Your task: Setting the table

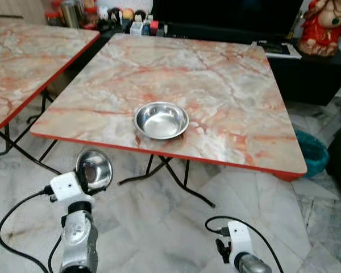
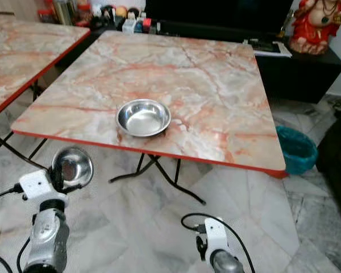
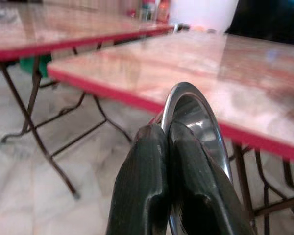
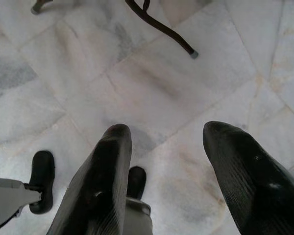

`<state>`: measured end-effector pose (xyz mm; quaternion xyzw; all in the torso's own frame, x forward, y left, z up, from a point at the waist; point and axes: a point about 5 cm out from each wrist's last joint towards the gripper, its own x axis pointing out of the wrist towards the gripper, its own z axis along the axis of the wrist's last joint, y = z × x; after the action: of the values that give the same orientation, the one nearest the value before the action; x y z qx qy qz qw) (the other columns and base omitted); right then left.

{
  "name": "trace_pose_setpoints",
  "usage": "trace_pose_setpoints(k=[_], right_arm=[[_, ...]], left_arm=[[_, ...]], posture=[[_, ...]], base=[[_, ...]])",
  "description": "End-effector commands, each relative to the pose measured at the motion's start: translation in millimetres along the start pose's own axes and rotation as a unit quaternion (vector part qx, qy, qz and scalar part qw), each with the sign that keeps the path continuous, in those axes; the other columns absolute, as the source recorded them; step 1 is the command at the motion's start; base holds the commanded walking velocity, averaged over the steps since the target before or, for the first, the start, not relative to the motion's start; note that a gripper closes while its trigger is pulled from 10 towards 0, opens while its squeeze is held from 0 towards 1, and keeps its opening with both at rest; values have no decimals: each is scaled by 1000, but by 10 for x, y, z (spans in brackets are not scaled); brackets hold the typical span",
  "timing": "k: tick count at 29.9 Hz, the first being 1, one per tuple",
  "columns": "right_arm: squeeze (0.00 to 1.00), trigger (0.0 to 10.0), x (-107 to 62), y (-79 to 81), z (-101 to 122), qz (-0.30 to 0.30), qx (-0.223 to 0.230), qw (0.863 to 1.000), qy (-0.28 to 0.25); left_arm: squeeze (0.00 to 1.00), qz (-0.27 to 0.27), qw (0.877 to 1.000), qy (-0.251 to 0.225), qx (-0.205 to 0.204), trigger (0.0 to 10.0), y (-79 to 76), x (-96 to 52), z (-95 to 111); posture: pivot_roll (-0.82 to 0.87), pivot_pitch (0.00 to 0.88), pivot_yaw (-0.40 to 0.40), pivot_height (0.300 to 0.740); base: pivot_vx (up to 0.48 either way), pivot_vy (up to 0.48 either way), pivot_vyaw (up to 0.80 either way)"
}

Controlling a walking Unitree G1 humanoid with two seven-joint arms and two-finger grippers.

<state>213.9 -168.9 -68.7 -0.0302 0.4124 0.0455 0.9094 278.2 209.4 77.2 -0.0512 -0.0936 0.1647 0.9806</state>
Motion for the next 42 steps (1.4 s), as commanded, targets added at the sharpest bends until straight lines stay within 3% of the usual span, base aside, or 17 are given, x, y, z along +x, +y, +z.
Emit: trace_pose_setpoints(k=[1, 3, 5, 6, 8, 9, 14, 15, 17, 20, 21, 22, 25, 32, 35, 42], right_arm=[[0, 10000, -3, -3, -21, 0, -1, 1000, 5], [0, 10000, -3, 5, -24, 1, -1, 1000, 6], [0, 10000, -4, 7, -27, 2, -1, 1000, 6], [0, 10000, -6, 7, -38, 1, 1, 1000, 7], [0, 10000, -8, 6, -47, 1, 1, 1000, 8], [0, 10000, -8, 1, -47, -1, 2, 1000, 9], [0, 10000, -7, 3, -41, -2, 6, 1000, 7], [0, 10000, -5, 6, -35, -3, 8, 1000, 6], [0, 10000, -4, 6, -30, -4, 10, 1000, 5], [0, 10000, -5, -3, -30, -7, 14, 1000, 4], [0, 10000, -5, -3, -30, -7, 14, 1000, 4], [0, 10000, -6, -11, -31, -9, 15, 1000, 4], [0, 10000, -7, -13, -35, -10, 16, 1000, 5], [0, 10000, -8, -6, -42, -9, 19, 1000, 4], [0, 10000, -8, 0, -43, -8, 18, 1000, 4], [0, 10000, -9, 6, -51, -8, 22, 1000, 5]], left_arm=[[0, -9, 1000, -23, 8, 10000, -69, -1, 116], [0, -29, 998, -56, 7, 10000, -189, -25, 325], [0, -36, 997, -63, 8, 10000, -218, -31, 368], [0, -66, 994, -93, 1, 10000, -356, -9, 562], [0, -91, 989, -116, -8, 10000, -471, 28, 728], [0, -115, 985, -126, -24, 10000, -600, 122, 846], [0, -134, 982, -120, -56, 10000, -711, 232, 898], [0, -122, 982, -92, -109, 10000, -748, 316, 864], [0, -119, 977, -67, -165, 10000, -786, 377, 825], [0, -115, 966, -45, -226, 10000, -813, 426, 827], [0, -115, 966, -45, -226, 10000, -813, 426, 827], [0, -104, 956, -31, -272, 10000, -816, 492, 830], [0, -98, 947, -18, -306, 10000, -820, 556, 812], [0, -99, 936, 0, -339, 10000, -842, 577, 782], [0, -118, 945, 5, -304, 10000, -886, 594, 773], [0, -131, 945, 4, -300, 10000, -918, 619, 801]], posture=[[113, 62, -54, 740], [115, 67, -54, 740], [115, 67, -54, 740], [117, 75, -57, 740], [118, 75, -57, 740], [120, 78, -58, 740], [116, 77, -56, 740], [104, 75, -51, 740], [98, 76, -50, 740], [97, 73, -48, 740], [97, 73, -48, 740], [98, 73, -49, 740], [97, 74, -47, 740], [98, 74, -44, 740], [99, 75, -45, 740], [97, 80, -43, 740]], base=[[0, 0, 0], [0, 0, 0], [0, 0, 0], [0, 0, 0], [0, 0, 0], [0, 0, 0], [0, 0, 0], [0, 0, 0], [0, 0, 0], [0, 0, 0], [0, 0, 0], [296, 0, 0], [326, 0, 0], [379, 0, 0], [426, 0, 0], [465, 0, 0]])
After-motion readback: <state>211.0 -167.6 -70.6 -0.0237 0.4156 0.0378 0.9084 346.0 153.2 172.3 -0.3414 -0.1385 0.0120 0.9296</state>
